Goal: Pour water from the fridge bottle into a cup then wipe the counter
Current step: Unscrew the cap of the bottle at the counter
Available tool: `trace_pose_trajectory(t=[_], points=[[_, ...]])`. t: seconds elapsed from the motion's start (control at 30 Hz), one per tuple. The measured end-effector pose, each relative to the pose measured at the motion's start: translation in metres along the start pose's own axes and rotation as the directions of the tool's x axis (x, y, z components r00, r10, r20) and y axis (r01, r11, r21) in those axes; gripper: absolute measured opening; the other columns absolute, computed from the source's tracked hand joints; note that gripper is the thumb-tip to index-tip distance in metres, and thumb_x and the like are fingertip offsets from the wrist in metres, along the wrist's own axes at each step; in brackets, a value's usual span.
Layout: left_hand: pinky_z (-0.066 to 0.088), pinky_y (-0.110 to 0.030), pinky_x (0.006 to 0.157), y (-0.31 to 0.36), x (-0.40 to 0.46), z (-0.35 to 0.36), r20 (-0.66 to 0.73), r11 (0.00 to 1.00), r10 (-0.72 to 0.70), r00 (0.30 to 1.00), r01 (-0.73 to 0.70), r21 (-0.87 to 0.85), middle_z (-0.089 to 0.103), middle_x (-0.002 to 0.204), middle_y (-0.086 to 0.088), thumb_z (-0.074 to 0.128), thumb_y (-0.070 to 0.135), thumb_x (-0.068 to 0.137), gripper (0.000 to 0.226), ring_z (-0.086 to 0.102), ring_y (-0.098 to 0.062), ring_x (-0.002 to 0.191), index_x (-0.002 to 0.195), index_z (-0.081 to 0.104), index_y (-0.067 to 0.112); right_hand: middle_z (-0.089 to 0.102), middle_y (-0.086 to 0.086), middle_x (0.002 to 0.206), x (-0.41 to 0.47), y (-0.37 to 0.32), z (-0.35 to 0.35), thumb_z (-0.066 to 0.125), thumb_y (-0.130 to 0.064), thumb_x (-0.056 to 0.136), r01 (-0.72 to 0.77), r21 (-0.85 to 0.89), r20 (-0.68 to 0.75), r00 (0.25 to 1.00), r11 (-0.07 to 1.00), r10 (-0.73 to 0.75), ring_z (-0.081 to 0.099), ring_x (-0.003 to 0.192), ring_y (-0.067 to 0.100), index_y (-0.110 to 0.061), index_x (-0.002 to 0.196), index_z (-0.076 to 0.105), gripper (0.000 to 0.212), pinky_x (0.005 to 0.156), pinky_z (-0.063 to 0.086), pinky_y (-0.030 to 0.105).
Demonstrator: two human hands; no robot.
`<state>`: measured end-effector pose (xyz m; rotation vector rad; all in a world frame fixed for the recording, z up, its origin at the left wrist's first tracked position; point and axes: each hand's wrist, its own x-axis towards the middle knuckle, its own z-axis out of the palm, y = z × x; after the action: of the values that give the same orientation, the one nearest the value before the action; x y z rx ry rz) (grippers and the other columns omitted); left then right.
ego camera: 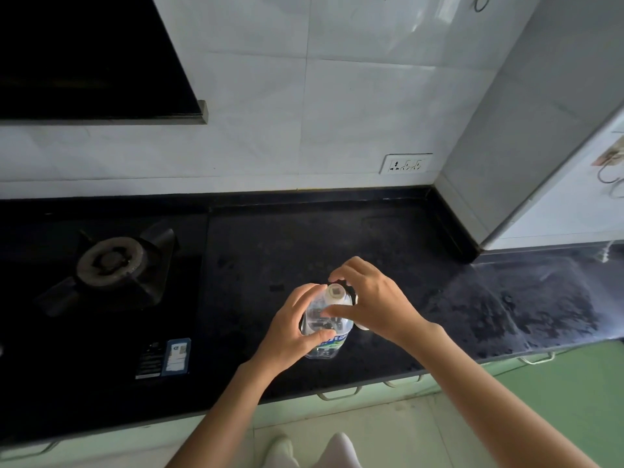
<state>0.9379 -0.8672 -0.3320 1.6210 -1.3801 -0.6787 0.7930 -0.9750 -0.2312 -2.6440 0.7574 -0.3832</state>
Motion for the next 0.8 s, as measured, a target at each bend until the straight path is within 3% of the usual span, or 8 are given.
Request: trace_pose_trajectory(t=[0.1, 0.2, 0.27, 0.37, 0.43, 0.53, 0.7, 0.8], points=[[0.037, 0.0, 0.089, -0.0012, -0.0001, 0.0006, 0.003, 1.0, 0.001, 1.0, -0.001, -0.003, 0.033, 0.137, 0.03, 0.072, 0.041, 0.079, 0.068, 0.035, 0.013, 0.125, 0.133, 0.032, 0.051, 0.059, -0.005, 0.101, 0.0012, -0.0037, 0.0027, 0.072, -0.033, 0.083, 0.003, -0.013, -0.014, 1.0, 1.0, -0.003, 0.056, 0.089, 0.013, -0.019, 0.104, 0.065, 0.027, 0.073, 0.055, 0.033], [0.039, -0.003, 0.089, -0.0017, -0.0002, 0.0011, 0.002, 1.0, -0.006, 1.0, 0.006, -0.002, 0.035, 0.138, 0.026, 0.072, 0.043, 0.078, 0.069, 0.036, 0.011, 0.125, 0.135, 0.034, 0.046, 0.059, -0.009, 0.114, 0.0014, -0.0014, -0.0011, 0.069, -0.013, 0.084, 0.048, 0.067, 0.09, 0.994, 0.997, -0.054, 0.051, 0.105, 0.011, -0.023, 0.11, 0.066, 0.028, 0.087, 0.051, 0.029], [0.038, -0.001, 0.09, -0.0017, 0.0, 0.0016, -0.001, 1.0, 0.005, 1.0, -0.005, -0.001, 0.035, 0.137, 0.027, 0.073, 0.041, 0.079, 0.069, 0.036, 0.011, 0.126, 0.134, 0.033, 0.049, 0.056, -0.011, 0.121, 0.0017, -0.0016, -0.0038, 0.074, -0.019, 0.081, 0.007, 0.12, 0.091, 0.996, 0.993, -0.018, 0.045, 0.115, 0.01, -0.025, 0.113, 0.064, 0.034, 0.093, 0.043, 0.024], [0.036, 0.001, 0.09, -0.0015, -0.0003, 0.001, -0.007, 1.0, 0.018, 1.0, -0.018, 0.008, 0.033, 0.138, 0.028, 0.074, 0.04, 0.079, 0.069, 0.034, 0.012, 0.127, 0.133, 0.033, 0.05, 0.057, -0.01, 0.109, 0.0035, -0.0046, -0.0032, 0.075, -0.043, 0.077, -0.092, 0.028, 0.014, 0.996, 0.995, 0.091, 0.051, 0.099, 0.008, -0.024, 0.108, 0.063, 0.039, 0.081, 0.048, 0.024], [0.035, 0.002, 0.089, -0.0013, -0.0005, 0.0006, -0.006, 1.0, 0.019, 1.0, -0.019, 0.004, 0.033, 0.137, 0.029, 0.075, 0.036, 0.079, 0.068, 0.034, 0.014, 0.126, 0.131, 0.033, 0.05, 0.059, -0.009, 0.101, 0.0038, -0.0048, -0.0022, 0.073, -0.036, 0.081, -0.081, 0.041, 0.021, 0.997, 0.996, 0.081, 0.056, 0.089, 0.008, -0.022, 0.103, 0.064, 0.028, 0.076, 0.054, 0.031], [0.036, 0.002, 0.087, -0.0014, -0.0002, 0.0015, -0.006, 1.0, 0.012, 1.0, -0.012, 0.001, 0.035, 0.137, 0.026, 0.076, 0.035, 0.079, 0.069, 0.034, 0.014, 0.125, 0.131, 0.034, 0.05, 0.056, -0.01, 0.115, 0.0019, -0.0025, -0.003, 0.071, -0.019, 0.083, -0.066, 0.146, 0.128, 0.991, 0.987, 0.047, 0.054, 0.103, 0.009, -0.024, 0.111, 0.063, 0.03, 0.086, 0.053, 0.031], [0.034, 0.003, 0.088, -0.0035, 0.0002, 0.0015, -0.01, 1.0, 0.02, 1.0, -0.019, 0.019, 0.033, 0.137, 0.028, 0.075, 0.037, 0.079, 0.068, 0.033, 0.016, 0.124, 0.132, 0.033, 0.049, 0.055, -0.009, 0.109, -0.0012, -0.0064, 0.0009, 0.075, -0.045, 0.076, -0.109, -0.005, 0.015, 0.994, 0.994, 0.109, 0.052, 0.1, 0.011, -0.024, 0.111, 0.061, 0.042, 0.078, 0.052, 0.028], [0.032, 0.005, 0.088, -0.0031, -0.0002, 0.001, -0.007, 1.0, 0.021, 1.0, -0.021, 0.023, 0.03, 0.135, 0.032, 0.076, 0.035, 0.079, 0.068, 0.031, 0.021, 0.122, 0.13, 0.033, 0.049, 0.057, -0.009, 0.108, -0.0001, -0.004, 0.0026, 0.072, -0.028, 0.083, -0.086, 0.045, 0.057, 0.995, 0.995, 0.084, 0.055, 0.099, 0.012, -0.024, 0.111, 0.062, 0.029, 0.077, 0.055, 0.036]])
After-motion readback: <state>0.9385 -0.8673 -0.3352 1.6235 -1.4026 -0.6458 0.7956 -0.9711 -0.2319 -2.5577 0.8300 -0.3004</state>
